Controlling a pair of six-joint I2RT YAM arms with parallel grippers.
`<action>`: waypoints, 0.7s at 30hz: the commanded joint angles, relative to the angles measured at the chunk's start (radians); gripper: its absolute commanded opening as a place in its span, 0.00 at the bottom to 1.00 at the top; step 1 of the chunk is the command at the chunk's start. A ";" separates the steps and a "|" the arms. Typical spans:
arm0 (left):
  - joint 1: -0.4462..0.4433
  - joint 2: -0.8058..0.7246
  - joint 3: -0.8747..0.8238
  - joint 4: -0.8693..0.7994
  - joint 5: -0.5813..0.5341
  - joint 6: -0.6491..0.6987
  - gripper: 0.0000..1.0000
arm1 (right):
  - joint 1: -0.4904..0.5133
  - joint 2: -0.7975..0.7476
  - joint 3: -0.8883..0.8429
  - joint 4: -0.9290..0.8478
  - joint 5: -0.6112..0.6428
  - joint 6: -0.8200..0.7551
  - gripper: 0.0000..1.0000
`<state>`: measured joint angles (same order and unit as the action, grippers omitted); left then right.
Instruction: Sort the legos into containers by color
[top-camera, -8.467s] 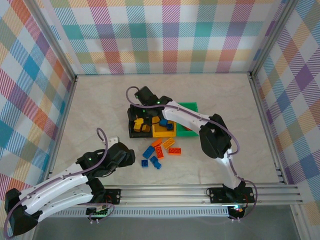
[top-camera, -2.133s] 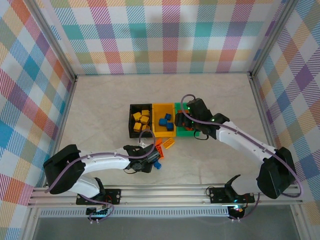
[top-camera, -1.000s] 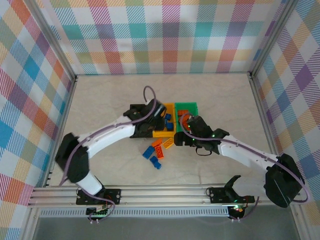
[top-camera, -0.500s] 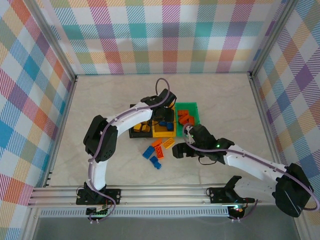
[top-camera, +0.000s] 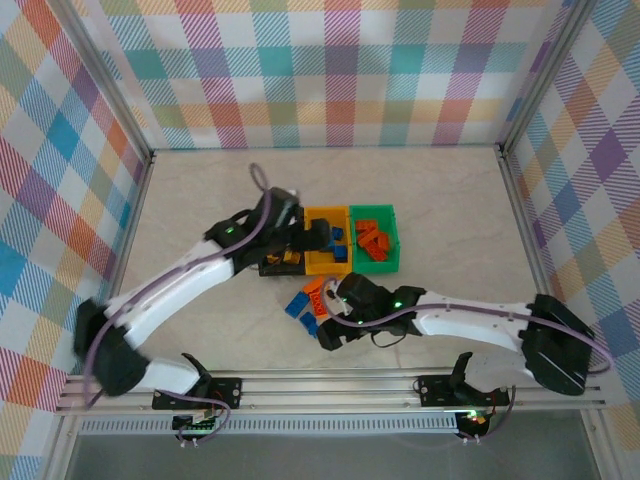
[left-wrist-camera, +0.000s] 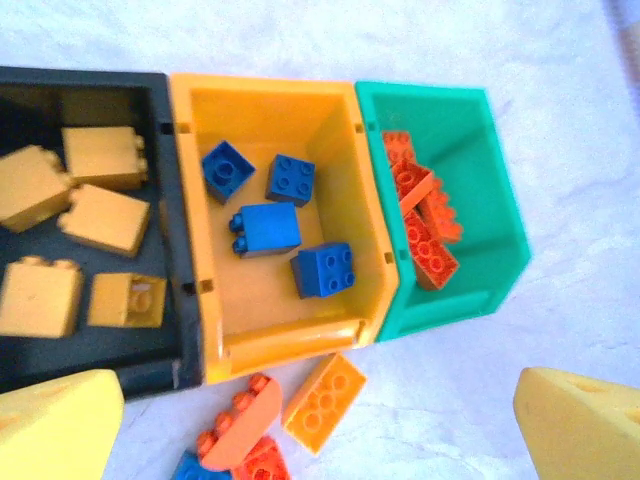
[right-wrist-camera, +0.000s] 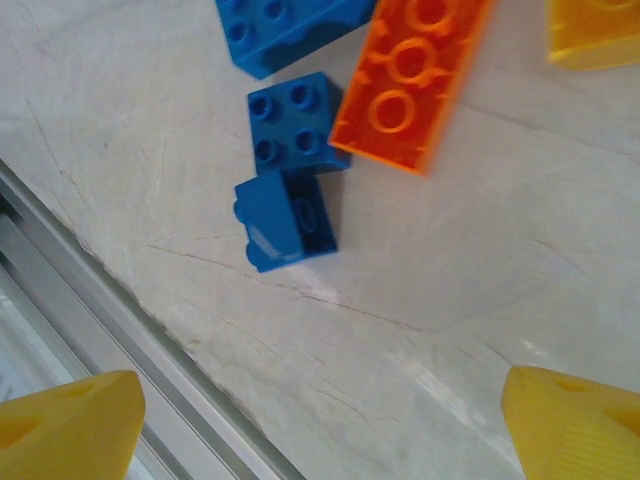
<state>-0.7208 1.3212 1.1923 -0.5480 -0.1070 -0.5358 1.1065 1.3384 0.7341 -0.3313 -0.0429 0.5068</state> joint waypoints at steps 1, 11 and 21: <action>-0.009 -0.169 -0.153 -0.074 -0.070 -0.056 1.00 | 0.048 0.078 0.067 0.030 0.044 -0.020 0.91; -0.009 -0.439 -0.348 -0.200 -0.068 -0.127 1.00 | 0.094 0.265 0.166 0.022 0.099 -0.030 0.67; -0.009 -0.481 -0.408 -0.213 -0.068 -0.143 1.00 | 0.098 0.341 0.216 0.007 0.143 -0.037 0.50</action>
<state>-0.7250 0.8692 0.7952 -0.7422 -0.1738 -0.6659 1.1976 1.6608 0.9325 -0.3138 0.0818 0.4786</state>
